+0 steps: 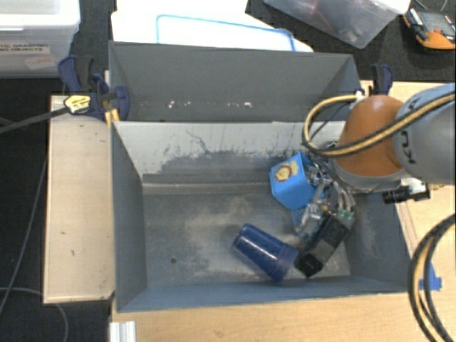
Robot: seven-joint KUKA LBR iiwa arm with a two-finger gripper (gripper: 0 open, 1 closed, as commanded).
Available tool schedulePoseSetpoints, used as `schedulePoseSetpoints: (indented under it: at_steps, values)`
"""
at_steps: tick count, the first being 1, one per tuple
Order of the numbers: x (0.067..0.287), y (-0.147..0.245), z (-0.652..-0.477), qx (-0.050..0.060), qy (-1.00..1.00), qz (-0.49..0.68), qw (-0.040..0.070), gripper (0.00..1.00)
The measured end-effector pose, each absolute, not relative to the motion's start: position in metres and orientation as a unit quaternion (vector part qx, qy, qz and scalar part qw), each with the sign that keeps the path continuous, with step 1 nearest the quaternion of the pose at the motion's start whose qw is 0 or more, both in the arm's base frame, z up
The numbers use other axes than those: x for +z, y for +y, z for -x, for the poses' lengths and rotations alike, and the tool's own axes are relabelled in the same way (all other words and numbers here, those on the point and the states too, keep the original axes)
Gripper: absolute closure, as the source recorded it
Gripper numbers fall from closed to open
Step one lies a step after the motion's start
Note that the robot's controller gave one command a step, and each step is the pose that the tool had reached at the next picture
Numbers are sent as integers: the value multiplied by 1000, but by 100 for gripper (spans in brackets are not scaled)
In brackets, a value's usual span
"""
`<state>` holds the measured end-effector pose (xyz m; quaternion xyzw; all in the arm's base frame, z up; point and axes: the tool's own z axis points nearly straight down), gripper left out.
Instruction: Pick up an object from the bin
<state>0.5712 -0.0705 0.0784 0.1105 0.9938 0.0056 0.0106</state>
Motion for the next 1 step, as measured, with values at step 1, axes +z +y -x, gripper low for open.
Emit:
schedulePoseSetpoints:
  at_steps: [1]
  values:
    - [80, -78, -579, 6, 997, -82, 8, 0]
